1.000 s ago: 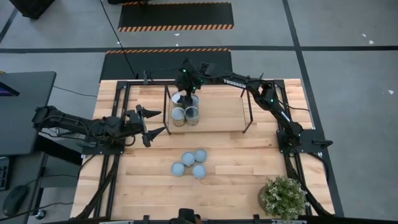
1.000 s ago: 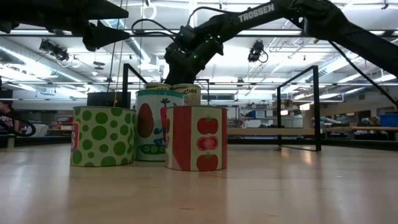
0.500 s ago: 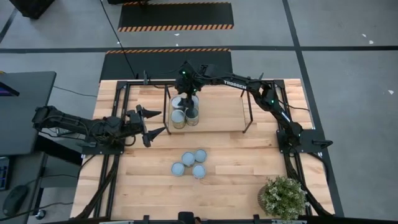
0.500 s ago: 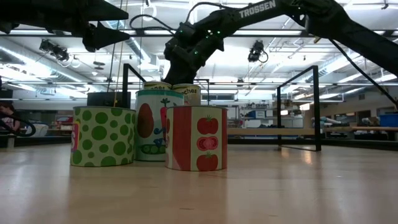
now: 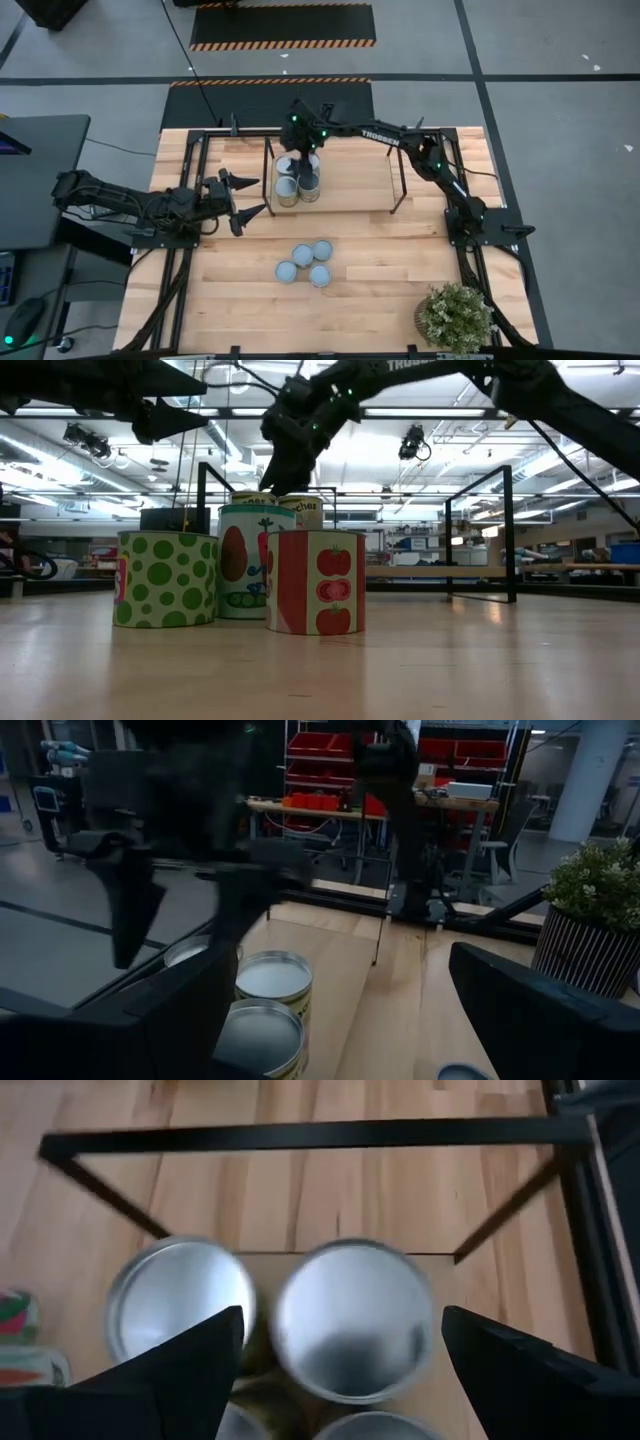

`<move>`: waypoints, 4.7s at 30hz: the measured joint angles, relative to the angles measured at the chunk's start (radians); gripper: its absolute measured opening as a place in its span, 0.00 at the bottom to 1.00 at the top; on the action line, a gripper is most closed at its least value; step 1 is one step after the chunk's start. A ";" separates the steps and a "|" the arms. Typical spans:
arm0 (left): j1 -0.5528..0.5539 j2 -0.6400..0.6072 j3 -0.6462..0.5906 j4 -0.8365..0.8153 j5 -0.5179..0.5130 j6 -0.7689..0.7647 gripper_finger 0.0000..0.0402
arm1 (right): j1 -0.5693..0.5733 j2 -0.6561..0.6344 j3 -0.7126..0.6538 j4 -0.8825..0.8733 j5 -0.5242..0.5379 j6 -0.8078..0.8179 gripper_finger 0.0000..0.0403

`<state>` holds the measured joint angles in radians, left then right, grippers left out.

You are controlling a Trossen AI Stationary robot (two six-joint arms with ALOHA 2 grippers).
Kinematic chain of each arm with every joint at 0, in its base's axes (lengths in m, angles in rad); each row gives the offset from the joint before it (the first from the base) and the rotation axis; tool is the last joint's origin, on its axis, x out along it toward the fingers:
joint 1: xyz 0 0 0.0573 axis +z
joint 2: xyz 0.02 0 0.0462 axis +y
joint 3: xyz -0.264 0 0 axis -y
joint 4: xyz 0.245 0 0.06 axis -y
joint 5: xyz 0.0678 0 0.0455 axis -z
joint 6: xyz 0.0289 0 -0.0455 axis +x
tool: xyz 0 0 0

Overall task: Pick and place cans onto a shelf
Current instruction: Put the canned tomato on the shelf

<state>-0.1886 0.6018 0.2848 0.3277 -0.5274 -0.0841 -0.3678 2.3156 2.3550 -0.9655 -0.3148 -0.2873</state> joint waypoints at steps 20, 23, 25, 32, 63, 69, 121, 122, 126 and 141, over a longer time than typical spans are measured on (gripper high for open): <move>0.000 0.000 0.000 -0.022 -0.015 -0.053 0.92 | 0.438 -0.175 -0.194 -0.054 0.289 0.033 0.86; 0.000 0.000 0.000 -0.039 -0.015 -0.068 0.92 | 0.485 -0.175 -0.293 0.022 0.289 0.048 0.86; 0.000 0.000 0.000 -0.042 -0.015 -0.070 0.92 | 0.508 -0.174 -0.344 0.071 0.292 0.048 0.86; 0.000 0.000 0.000 -0.072 -0.014 -0.093 0.92 | 0.541 -0.174 -0.417 0.240 0.286 0.018 0.86; 0.000 0.000 0.000 -0.157 0.023 -0.245 0.92 | 0.785 -0.179 -0.609 0.206 0.574 0.492 0.86; -0.001 0.000 0.000 -0.195 0.029 -0.297 0.92 | 0.789 -0.180 -0.663 0.273 0.637 0.524 0.86; -0.001 0.000 0.000 -0.214 0.027 -0.316 0.92 | 0.403 -0.668 -1.092 0.364 0.670 0.435 0.71; -0.001 0.000 0.000 -0.213 0.027 -0.316 0.92 | 0.364 -0.674 -1.112 0.386 0.647 0.421 0.71; 0.000 0.000 0.000 -0.213 0.027 -0.316 0.92 | 0.224 -0.663 -1.139 0.452 0.554 0.375 0.71; 0.000 0.000 0.000 -0.215 0.027 -0.319 0.92 | 0.049 -0.563 -1.137 0.551 0.375 0.283 0.72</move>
<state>-0.1890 0.6018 0.2848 0.1131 -0.5003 -0.4030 -0.3186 1.7522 1.2179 -0.4146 0.0603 -0.0042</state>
